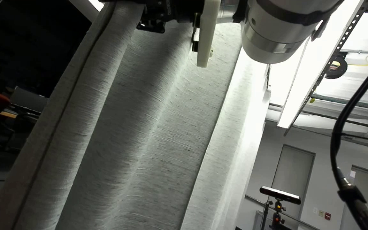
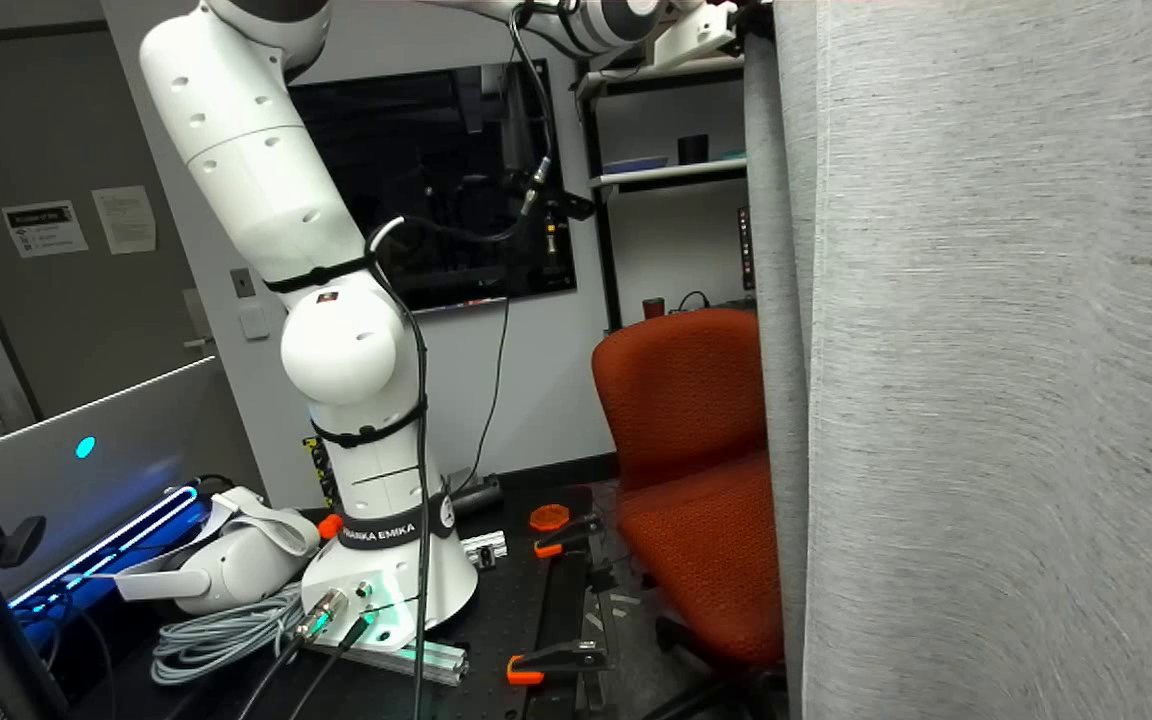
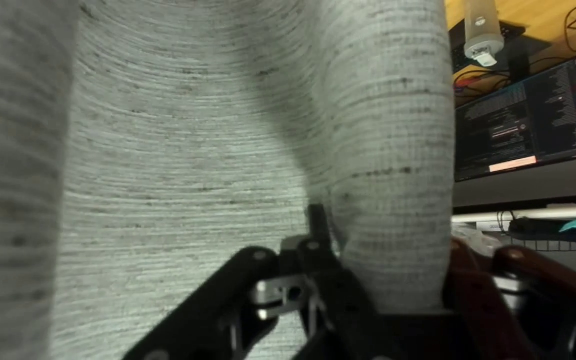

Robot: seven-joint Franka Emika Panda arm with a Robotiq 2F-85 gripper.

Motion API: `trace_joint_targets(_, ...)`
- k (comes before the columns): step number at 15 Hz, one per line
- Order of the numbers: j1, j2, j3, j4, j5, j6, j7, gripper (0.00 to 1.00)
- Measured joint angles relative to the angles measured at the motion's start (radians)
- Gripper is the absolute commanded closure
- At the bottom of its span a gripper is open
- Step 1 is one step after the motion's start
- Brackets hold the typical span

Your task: Slide the curtain to the right

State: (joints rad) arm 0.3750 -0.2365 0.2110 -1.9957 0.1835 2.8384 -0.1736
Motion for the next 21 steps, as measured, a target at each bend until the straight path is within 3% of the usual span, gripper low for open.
trace_joint_targets(1, -0.003, 0.009, -0.006, 0.009, 0.000, 0.000, 0.000, 1.00)
trace_joint_targets(6, -0.046, 0.060, -0.044, 0.066, -0.001, 0.000, 0.025, 0.99)
trace_joint_targets(13, -0.242, 0.138, -0.118, 0.189, -0.087, -0.005, 0.199, 0.99)
trace_joint_targets(18, -0.365, 0.235, -0.204, 0.362, -0.201, -0.016, 0.363, 0.99)
trace_joint_targets(21, -0.415, 0.309, -0.264, 0.476, -0.210, -0.088, 0.412, 0.99)
